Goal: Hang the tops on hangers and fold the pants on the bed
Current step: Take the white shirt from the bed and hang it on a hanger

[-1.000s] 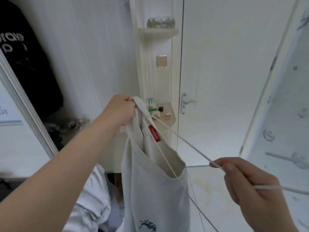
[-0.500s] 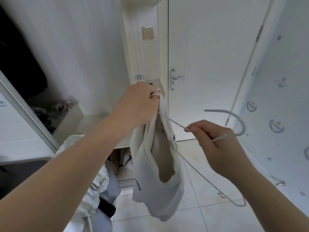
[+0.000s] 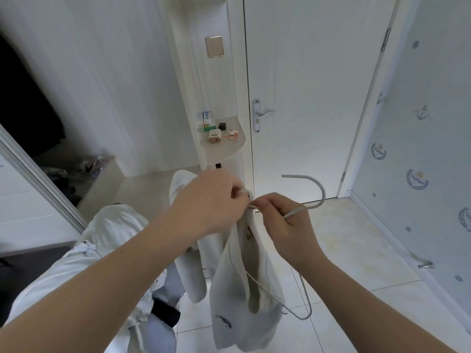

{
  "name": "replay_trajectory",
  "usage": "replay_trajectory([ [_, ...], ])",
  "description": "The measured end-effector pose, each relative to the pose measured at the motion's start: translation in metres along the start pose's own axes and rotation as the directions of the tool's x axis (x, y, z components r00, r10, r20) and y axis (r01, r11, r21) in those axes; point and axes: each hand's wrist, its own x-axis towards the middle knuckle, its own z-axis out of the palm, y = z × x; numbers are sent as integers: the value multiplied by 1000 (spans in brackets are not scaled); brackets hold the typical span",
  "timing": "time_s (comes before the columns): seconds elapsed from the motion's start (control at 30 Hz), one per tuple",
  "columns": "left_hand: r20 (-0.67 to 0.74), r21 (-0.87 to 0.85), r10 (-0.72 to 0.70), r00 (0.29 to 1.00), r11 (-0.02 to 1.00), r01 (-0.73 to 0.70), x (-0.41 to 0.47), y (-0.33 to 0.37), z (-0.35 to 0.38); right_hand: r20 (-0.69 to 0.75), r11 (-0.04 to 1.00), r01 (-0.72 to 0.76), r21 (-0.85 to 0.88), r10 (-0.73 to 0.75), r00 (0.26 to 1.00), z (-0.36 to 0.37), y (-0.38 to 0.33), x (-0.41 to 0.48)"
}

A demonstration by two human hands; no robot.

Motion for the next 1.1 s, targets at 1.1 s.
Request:
replay_trajectory([
  [1.1,-164,-421,-290,943,885,199,-98,-33,115,107,957,-185,-225,213,971,-56,92,-68],
])
